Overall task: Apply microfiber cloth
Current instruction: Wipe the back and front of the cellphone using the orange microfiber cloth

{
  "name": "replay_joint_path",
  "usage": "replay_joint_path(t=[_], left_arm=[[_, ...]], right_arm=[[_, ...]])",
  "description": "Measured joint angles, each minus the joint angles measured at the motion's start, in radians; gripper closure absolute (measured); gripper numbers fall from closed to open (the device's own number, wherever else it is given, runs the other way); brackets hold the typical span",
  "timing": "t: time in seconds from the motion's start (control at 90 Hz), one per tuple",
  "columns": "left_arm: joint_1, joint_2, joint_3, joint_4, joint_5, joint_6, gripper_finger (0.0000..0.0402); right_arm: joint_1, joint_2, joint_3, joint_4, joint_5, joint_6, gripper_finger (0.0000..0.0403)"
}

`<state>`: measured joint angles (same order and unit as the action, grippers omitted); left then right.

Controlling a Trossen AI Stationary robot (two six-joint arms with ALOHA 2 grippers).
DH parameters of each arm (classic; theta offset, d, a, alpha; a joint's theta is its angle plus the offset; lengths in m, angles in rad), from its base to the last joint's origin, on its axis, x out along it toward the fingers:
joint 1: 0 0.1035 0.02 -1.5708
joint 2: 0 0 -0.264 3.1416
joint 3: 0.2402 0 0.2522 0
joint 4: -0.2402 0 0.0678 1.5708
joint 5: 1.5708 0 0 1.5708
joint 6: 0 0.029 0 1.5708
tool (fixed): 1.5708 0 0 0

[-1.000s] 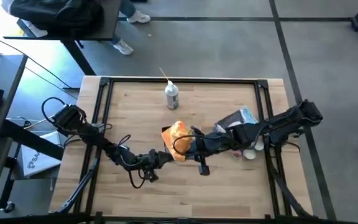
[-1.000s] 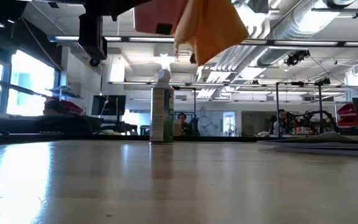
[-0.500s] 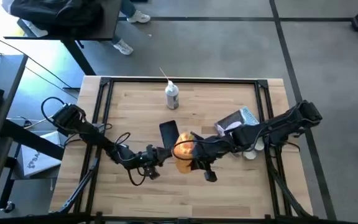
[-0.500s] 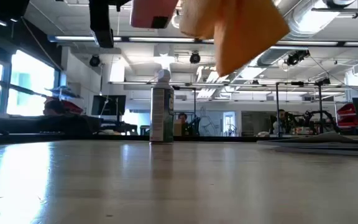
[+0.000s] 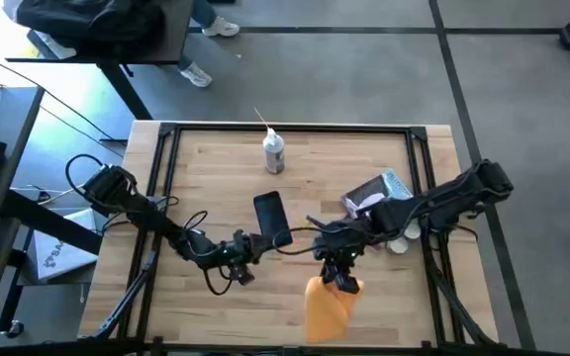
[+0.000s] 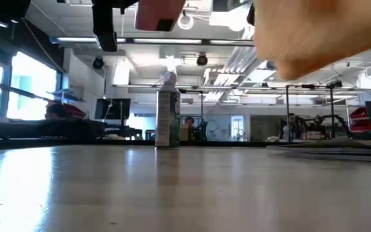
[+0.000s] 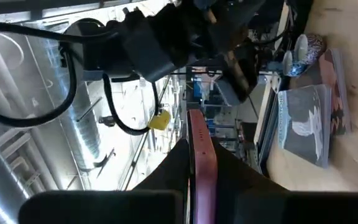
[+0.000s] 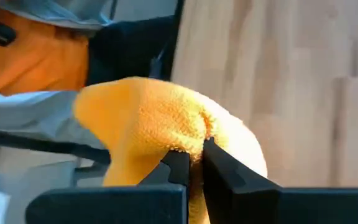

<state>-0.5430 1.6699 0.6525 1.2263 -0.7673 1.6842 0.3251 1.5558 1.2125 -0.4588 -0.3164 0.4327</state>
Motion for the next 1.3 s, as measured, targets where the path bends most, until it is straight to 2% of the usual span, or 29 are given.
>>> replay_joint_path(t=[0.189, 0.378, 0.489, 0.578, 0.667, 0.767, 0.844, 1.022, 1.3], left_arm=[[0.000, 0.001, -0.001, -0.001, 0.001, -0.007, 0.0387], [0.000, 0.001, -0.001, -0.002, 0.001, -0.011, 0.0387], [0.006, 0.001, -0.001, -0.011, 0.005, -0.070, 0.0387], [0.016, 0.001, -0.001, -0.096, 0.006, -0.193, 0.0387], [0.034, 0.001, -0.001, -0.294, 0.019, -0.312, 0.0387], [0.056, 0.004, -0.002, -0.541, 0.078, -0.435, 0.0387], [0.062, 0.008, -0.002, -0.647, 0.115, -0.494, 0.0387], [0.077, 0.009, -0.002, -0.701, 0.186, -0.598, 0.0383], [0.126, 0.010, -0.002, -0.871, 0.440, -0.682, 0.0357]], right_arm=[[-0.005, -0.079, 0.000, 0.000, 0.229, -0.089, 0.0403], [0.009, -0.157, 0.003, -0.012, 0.356, -0.128, 0.0403], [0.012, -0.176, 0.003, -0.055, 0.424, -0.127, 0.0403], [0.012, -0.175, 0.003, -0.112, 0.455, -0.108, 0.0403], [0.012, -0.170, 0.003, -0.185, 0.497, -0.068, 0.0403], [0.012, -0.170, 0.003, -0.287, 0.550, -0.028, 0.0403], [0.012, -0.170, 0.003, -0.333, 0.602, -0.005, 0.0403], [0.008, -0.169, 0.003, -0.344, 0.685, -0.012, 0.0403], [-0.006, -0.164, 0.003, -0.313, 0.701, -0.014, 0.0403]])
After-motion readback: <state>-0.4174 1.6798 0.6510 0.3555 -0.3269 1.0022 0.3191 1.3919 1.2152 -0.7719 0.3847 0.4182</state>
